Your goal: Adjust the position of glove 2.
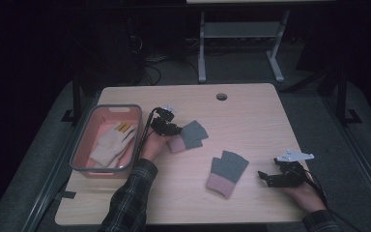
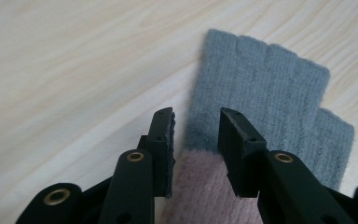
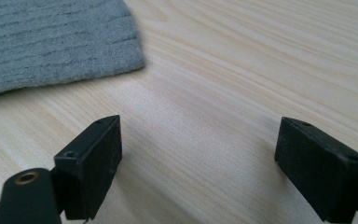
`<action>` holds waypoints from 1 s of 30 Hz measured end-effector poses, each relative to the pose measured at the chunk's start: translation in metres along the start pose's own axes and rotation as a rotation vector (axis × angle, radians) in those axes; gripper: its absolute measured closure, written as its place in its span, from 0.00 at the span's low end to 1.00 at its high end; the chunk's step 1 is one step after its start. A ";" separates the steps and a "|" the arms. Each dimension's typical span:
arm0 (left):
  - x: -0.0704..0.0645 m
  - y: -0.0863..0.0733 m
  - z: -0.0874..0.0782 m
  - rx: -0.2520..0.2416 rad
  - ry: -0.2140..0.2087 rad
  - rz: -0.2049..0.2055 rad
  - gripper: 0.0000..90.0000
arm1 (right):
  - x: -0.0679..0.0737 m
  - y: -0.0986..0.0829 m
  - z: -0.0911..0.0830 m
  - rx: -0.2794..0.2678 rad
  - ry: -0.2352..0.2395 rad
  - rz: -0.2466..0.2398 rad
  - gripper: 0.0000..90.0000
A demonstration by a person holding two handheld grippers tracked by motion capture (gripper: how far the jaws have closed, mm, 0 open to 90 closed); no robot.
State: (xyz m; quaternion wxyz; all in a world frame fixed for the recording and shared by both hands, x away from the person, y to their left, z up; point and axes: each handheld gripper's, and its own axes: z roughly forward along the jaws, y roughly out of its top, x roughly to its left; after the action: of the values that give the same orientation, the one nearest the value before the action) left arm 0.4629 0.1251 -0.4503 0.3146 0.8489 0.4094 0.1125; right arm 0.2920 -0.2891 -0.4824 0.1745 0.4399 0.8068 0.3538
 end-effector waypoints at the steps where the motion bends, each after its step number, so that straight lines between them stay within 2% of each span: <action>1: 0.000 0.000 0.000 0.000 0.000 0.000 0.71 | 0.000 0.000 0.000 0.000 0.000 0.000 0.16; 3: 0.000 -0.002 0.004 0.021 -0.006 0.009 0.72 | 0.000 0.000 0.000 0.000 0.000 0.000 0.16; 7: -0.002 -0.003 0.005 0.034 -0.021 0.005 0.74 | 0.000 0.000 0.000 0.000 0.000 0.000 0.16; 11: -0.004 -0.003 0.002 0.050 -0.044 -0.002 0.89 | 0.000 0.000 0.000 0.000 0.000 -0.002 0.16; 13: -0.005 -0.004 -0.002 0.066 -0.059 -0.003 0.90 | 0.000 0.000 0.000 -0.001 0.000 -0.002 0.16; 15: -0.005 -0.008 -0.007 0.064 -0.069 -0.028 0.93 | 0.000 -0.001 -0.001 -0.003 0.003 -0.010 0.20; 16: -0.005 -0.008 -0.007 0.064 -0.069 -0.028 0.93 | 0.000 -0.001 -0.001 -0.003 0.003 -0.010 0.20; 17: -0.005 -0.010 -0.010 0.057 -0.075 -0.038 0.93 | 0.000 0.000 -0.002 -0.001 0.006 -0.007 0.26; 18: -0.005 -0.011 -0.012 0.043 -0.082 -0.053 0.94 | 0.000 0.001 -0.006 0.002 0.031 -0.003 0.37; 19: -0.005 -0.013 -0.015 0.034 -0.083 -0.067 0.94 | 0.000 0.001 -0.006 0.002 0.031 -0.003 0.37; 20: -0.006 -0.015 -0.021 0.017 -0.083 -0.075 0.94 | 0.004 0.004 -0.009 -0.002 0.060 -0.012 0.53; 22: -0.008 -0.017 -0.027 0.009 -0.084 -0.077 0.94 | 0.010 0.008 -0.012 -0.012 0.096 -0.033 0.70; 23: -0.008 -0.017 -0.027 0.009 -0.084 -0.077 0.94 | 0.010 0.008 -0.012 -0.012 0.096 -0.033 0.70; 24: -0.010 -0.019 -0.032 0.001 -0.085 -0.082 0.94 | 0.013 0.010 -0.013 -0.015 0.114 -0.042 0.78; 25: -0.011 -0.019 -0.035 -0.008 -0.086 -0.081 0.94 | 0.019 0.013 -0.014 -0.016 0.155 -0.046 0.86; 28: -0.016 -0.021 -0.043 -0.027 -0.085 -0.068 0.94 | 0.030 0.017 -0.011 -0.011 0.222 -0.067 0.99; 30: -0.019 -0.022 -0.047 -0.040 -0.085 -0.068 0.94 | 0.040 0.020 -0.007 0.007 0.272 -0.098 1.00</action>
State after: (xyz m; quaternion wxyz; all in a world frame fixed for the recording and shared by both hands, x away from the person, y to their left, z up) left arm 0.4158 0.1414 -0.4263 0.3522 0.8321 0.4220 0.0737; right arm 0.2774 -0.2516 -0.4623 0.0792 0.3488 0.8446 0.3985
